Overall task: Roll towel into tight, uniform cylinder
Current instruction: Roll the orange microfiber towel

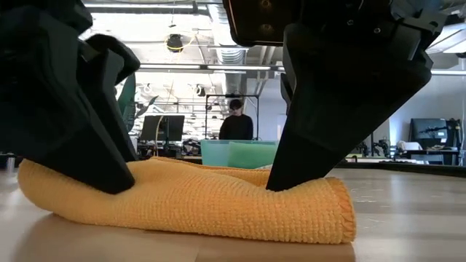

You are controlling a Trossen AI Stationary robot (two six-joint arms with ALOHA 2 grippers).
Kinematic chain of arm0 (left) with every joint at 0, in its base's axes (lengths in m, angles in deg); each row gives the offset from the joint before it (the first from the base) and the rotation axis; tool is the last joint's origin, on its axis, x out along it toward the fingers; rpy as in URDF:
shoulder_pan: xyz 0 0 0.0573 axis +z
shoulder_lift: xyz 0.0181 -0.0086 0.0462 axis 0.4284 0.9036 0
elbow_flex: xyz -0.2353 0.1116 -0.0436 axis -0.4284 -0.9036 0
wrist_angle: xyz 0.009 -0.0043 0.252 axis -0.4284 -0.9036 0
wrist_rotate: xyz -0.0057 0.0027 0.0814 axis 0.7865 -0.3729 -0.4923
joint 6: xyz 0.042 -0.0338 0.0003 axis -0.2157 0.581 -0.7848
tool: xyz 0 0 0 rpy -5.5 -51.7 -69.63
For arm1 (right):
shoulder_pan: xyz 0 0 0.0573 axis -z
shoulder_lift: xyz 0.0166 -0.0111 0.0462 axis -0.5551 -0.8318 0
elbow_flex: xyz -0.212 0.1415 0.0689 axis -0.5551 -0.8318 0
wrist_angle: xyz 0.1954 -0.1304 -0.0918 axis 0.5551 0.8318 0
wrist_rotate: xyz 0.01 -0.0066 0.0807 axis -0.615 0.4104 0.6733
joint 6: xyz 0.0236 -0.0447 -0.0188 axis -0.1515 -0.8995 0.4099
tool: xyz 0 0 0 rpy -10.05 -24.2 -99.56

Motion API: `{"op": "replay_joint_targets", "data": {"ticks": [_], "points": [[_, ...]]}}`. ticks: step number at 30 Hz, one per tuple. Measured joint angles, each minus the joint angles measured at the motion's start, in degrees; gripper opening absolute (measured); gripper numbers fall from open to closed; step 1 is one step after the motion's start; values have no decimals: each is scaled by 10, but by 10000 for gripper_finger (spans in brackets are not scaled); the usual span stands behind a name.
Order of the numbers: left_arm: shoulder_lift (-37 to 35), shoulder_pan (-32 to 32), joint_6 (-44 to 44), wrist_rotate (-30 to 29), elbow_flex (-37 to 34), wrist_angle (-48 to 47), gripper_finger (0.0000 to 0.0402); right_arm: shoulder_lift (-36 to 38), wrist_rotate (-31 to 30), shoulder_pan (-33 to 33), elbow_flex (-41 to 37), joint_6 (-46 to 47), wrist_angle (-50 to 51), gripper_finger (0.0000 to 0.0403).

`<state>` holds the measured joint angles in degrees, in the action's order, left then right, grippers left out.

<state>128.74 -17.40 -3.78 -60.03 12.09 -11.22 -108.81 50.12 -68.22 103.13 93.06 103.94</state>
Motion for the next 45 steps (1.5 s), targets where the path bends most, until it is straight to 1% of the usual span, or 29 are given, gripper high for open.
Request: {"op": "replay_joint_targets", "data": {"ticks": [3, 6, 14, 18, 23, 28, 30, 32, 34, 37, 39, 41, 45], "points": [[-1, 7, 7, 32, 0, -4, 50, 0, 0, 0, 0, 0, 0, 11], [-2, 12, 30, 51, 1, -15, 43, 0, 0, -2, 0, 0, -4, 26], [-3, 27, 106, 77, 2, -24, 38, 0, 3, -3, 0, 0, -7, 93], [-3, 30, 121, 83, 2, -27, 38, -1, 6, -3, 0, 1, -8, 115], [-3, 32, 136, 86, 1, -28, 38, 16, 5, -3, -2, 3, 5, 115], [-2, 32, 151, 89, 1, -28, 38, 49, -3, -18, -3, -20, 54, 103], [-2, 32, 160, 89, 1, -30, 38, 64, -27, -32, -3, -20, 78, 100], [-2, 32, 171, 89, 1, -30, 38, 76, -71, -53, -3, -20, 98, 98], [-2, 32, 177, 89, 1, -30, 38, 80, -136, -81, -3, -29, 96, 98], [-2, 32, 188, 90, 1, -30, 38, 81, -254, -130, -2, -56, 80, 98], [-2, 32, 195, 91, 1, -30, 38, 75, -310, -156, -2, -69, 62, 98], [-2, 33, 201, 93, 1, -30, 38, 63, -340, -169, -2, -93, 46, 98], [-1, 34, 202, 95, 1, -29, 38, 40, -345, -167, -1, -181, -1, 98]]}}
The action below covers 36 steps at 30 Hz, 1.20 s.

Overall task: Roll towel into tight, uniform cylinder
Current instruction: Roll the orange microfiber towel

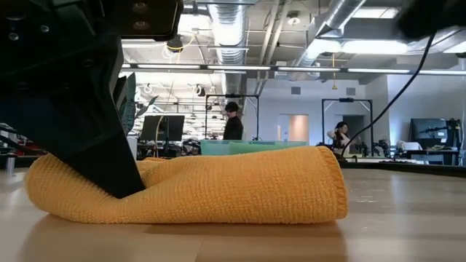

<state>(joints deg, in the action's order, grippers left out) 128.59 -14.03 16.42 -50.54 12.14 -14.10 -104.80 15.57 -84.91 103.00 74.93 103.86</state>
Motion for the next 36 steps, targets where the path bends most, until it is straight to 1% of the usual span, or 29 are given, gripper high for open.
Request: {"op": "replay_joint_targets", "data": {"ticks": [2, 6, 11, 15, 19, 22, 25, 27, 30, 33, 36], "points": [[0, 0, 0, 0, 0, 0, 38, -12, 2, 8, -1, -44, -17, 99], [0, 0, 0, 2, 0, 0, 38, -24, 6, 29, -1, -77, -34, 116], [0, 0, 0, 2, 0, 0, 38, -23, 49, 59, -1, -83, -45, 167], [0, 0, 0, 2, 0, 0, 38, -23, 104, 79, 0, -119, -49, 211], [0, 0, -1, 3, 0, 0, 38, -37, 122, 96, -1, -116, -40, 231], [0, 0, -1, 4, 0, 0, 38, -50, 138, 109, 1, -101, -34, 230], [0, 0, -4, 4, 0, 0, 38, -51, 148, 122, 2, -39, 2, 223], [0, 0, -11, 5, 0, 1, 38, -49, 170, 133, 2, 5, 16, 217], [0, 0, -12, 5, 0, 1, 38, -48, 211, 145, 3, 46, 20, 205], [0, 0, -11, 5, 0, 1, 38, -47, 247, 155, 3, 86, 23, 187], [1, 0, -23, 2, 0, 1, 42, -54, 268, 163, 3, 130, 27, 157]]}}
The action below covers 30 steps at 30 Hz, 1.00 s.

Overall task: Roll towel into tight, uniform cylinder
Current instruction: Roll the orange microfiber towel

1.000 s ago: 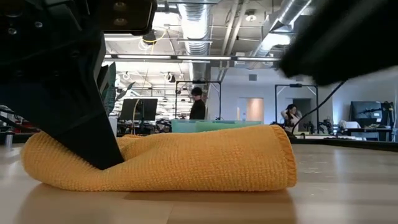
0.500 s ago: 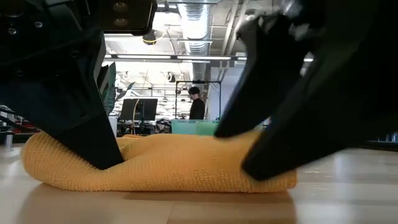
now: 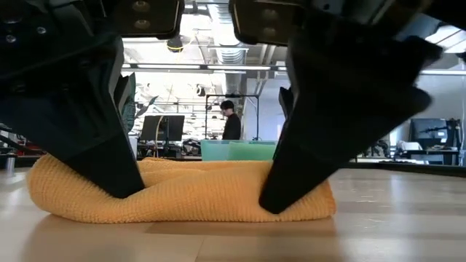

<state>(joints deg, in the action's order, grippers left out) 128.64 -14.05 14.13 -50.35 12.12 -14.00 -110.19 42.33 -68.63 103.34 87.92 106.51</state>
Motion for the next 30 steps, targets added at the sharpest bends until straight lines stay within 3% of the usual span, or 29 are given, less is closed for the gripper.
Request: {"op": "replay_joint_targets", "data": {"ticks": [7, 13, 19, 25, 30], "points": [[1, -1, -41, -10, 0, 0, 93, -7, 21, -1, 1, 22, -4, 76], [1, 1, -95, -8, 2, -2, 149, -6, 42, -1, 1, 30, -7, 31], [-18, -4, -156, -6, 15, -33, 162, -6, 50, -2, 1, 31, -6, 29], [-53, -46, -184, -66, 31, -78, 162, -6, 56, -7, 1, 31, -5, 31], [-49, -99, -251, -126, 33, -37, 162, -5, 61, -7, 1, 31, -5, 31]]}}
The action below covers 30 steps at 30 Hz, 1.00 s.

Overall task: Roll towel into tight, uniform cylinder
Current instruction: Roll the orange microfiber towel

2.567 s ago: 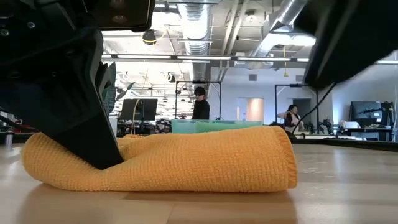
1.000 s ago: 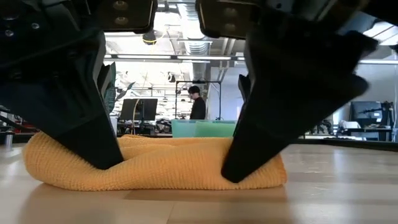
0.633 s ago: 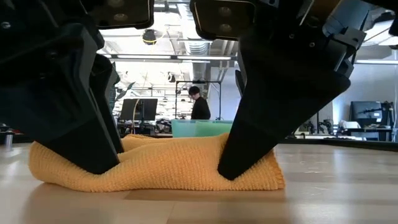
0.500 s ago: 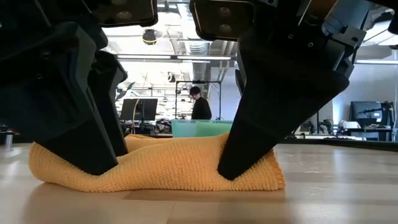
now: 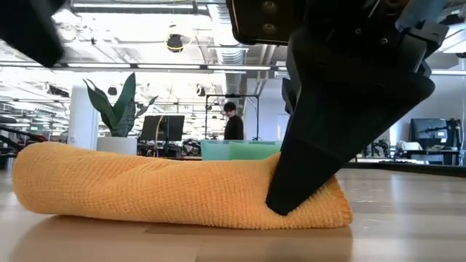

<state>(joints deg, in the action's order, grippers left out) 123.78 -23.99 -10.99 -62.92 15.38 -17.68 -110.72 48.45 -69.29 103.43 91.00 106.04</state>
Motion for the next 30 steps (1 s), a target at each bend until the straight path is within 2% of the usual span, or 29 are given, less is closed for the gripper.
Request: {"op": "replay_joint_targets", "data": {"ticks": [5, 9, 15, 21, 24, 27, 30], "points": [[25, -15, -67, -35, -3, 23, 162, 0, 2, 1, 0, 0, -2, 33], [52, -2, -84, -32, -2, 20, 162, 0, 2, 1, 0, 0, -2, 31], [69, 25, -15, -20, -3, -45, 162, 0, 3, 0, 0, 0, -2, 34], [82, 42, 6, 0, -13, -38, 162, 0, 16, 0, 0, -25, -9, 30], [88, 51, 29, 29, -12, -45, 161, 0, 20, 0, 0, -26, -12, 35], [87, 56, 70, 60, -11, -49, 139, 0, 37, 0, 0, -29, -21, 33], [81, 57, 102, 103, -9, -52, 84, -1, 54, -3, 0, -30, -29, 30]]}}
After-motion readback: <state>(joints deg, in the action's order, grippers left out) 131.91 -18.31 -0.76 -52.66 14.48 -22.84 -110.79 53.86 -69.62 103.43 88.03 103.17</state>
